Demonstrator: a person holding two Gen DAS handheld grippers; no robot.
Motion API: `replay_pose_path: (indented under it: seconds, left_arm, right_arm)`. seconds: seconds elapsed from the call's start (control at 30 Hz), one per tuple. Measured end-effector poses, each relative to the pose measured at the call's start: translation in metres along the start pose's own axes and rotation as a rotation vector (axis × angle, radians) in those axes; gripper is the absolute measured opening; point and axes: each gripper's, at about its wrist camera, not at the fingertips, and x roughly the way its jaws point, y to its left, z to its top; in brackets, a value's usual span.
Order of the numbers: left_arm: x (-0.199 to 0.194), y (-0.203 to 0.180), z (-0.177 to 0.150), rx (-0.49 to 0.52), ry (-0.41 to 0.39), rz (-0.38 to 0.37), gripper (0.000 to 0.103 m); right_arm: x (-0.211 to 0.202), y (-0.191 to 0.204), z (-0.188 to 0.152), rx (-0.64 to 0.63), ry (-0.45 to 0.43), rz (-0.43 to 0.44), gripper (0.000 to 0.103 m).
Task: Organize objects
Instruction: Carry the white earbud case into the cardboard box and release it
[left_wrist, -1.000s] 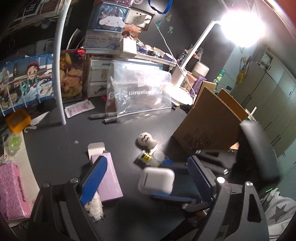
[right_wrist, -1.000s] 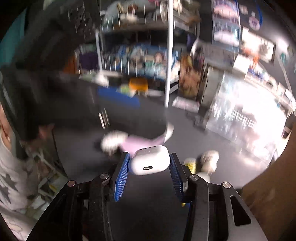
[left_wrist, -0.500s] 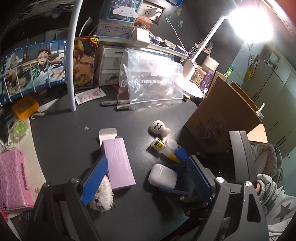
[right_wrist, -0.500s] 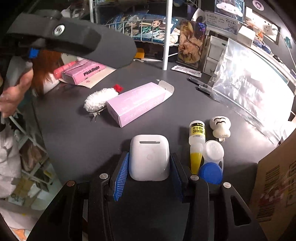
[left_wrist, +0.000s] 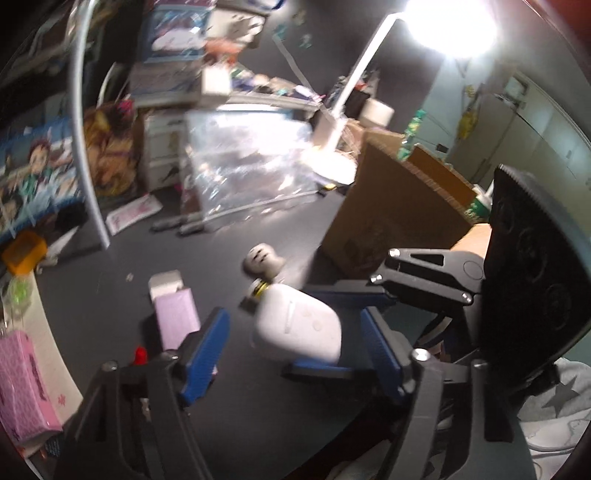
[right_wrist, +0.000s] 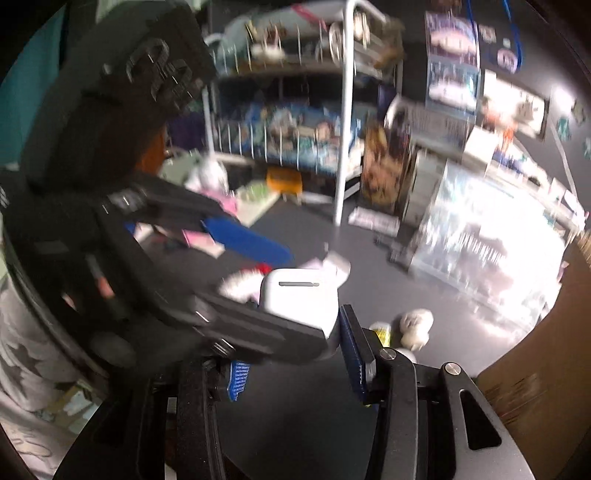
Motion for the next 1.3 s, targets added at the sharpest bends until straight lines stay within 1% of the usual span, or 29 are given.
replay_pose_path:
  seconds: [0.03, 0.17, 0.2, 0.4, 0.6, 0.73, 0.9, 1.0, 1.17, 1.23, 1.3]
  left_arm:
    - [-0.004, -0.004, 0.005, 0.007, -0.012, -0.011, 0.063]
    - [-0.017, -0.021, 0.026, 0.051, -0.035, -0.029, 0.05]
    - [-0.02, -0.026, 0.032, 0.064, -0.04, -0.029, 0.048]
    - [-0.023, -0.058, 0.069, 0.148, -0.051, -0.031, 0.047]
    - [0.002, -0.094, 0.108, 0.218, -0.017, -0.073, 0.047]
    - [0.03, -0.123, 0.133, 0.258, 0.023, -0.101, 0.046]
    - [0.071, -0.149, 0.154, 0.273, 0.093, -0.135, 0.046]
    - [0.091, -0.162, 0.159, 0.297, 0.129, -0.122, 0.046]
    - [0.118, -0.172, 0.163, 0.318, 0.184, -0.107, 0.046]
    - [0.124, -0.176, 0.164, 0.337, 0.191, -0.077, 0.049]
    - [0.123, -0.178, 0.164, 0.353, 0.181, -0.057, 0.063]
  right_arm:
    - [-0.006, 0.001, 0.004, -0.007, -0.014, -0.006, 0.039]
    - [-0.031, 0.001, 0.017, -0.027, -0.057, -0.032, 0.039]
    - [-0.039, 0.0, 0.021, -0.03, -0.07, -0.044, 0.039]
    - [-0.076, -0.019, 0.032, -0.012, -0.123, -0.113, 0.039]
    - [-0.105, -0.059, 0.03, 0.046, -0.139, -0.178, 0.039]
    - [-0.126, -0.092, 0.023, 0.096, -0.124, -0.211, 0.039]
    - [-0.141, -0.13, 0.007, 0.161, -0.077, -0.244, 0.039]
    - [-0.143, -0.152, -0.004, 0.21, -0.036, -0.254, 0.039]
    - [-0.141, -0.172, -0.018, 0.26, 0.012, -0.261, 0.039]
    - [-0.137, -0.178, -0.021, 0.273, 0.041, -0.276, 0.04]
    - [-0.137, -0.181, -0.025, 0.283, 0.057, -0.286, 0.043]
